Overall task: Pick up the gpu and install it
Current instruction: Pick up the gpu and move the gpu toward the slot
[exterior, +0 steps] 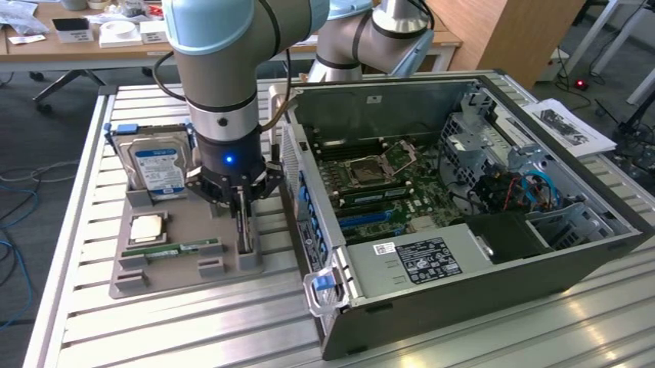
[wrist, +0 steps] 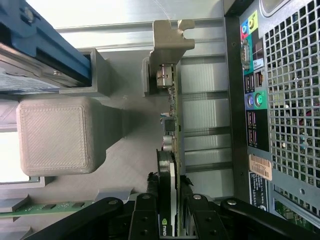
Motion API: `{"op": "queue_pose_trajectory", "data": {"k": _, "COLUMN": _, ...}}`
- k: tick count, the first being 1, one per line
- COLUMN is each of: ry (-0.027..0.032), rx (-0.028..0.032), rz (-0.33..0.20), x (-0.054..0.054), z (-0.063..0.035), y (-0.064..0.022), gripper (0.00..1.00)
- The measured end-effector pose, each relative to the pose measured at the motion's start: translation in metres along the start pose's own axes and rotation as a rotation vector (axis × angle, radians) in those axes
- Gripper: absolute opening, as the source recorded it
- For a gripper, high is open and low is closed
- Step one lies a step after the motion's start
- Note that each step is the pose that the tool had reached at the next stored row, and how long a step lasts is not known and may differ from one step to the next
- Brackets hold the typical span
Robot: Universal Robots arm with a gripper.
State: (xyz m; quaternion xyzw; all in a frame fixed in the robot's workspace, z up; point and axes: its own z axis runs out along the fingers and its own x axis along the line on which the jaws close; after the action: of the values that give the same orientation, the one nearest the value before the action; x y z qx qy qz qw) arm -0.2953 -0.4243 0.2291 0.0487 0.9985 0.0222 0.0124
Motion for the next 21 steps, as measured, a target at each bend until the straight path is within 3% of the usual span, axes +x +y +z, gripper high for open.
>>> {"op": "queue_pose_trajectory", "data": {"k": 21, "ry": 0.0008, "rx": -0.0007, "rz": -0.016, "x": 0.0, "z": 0.0001, "y": 0.0, "gripper": 0.27}}
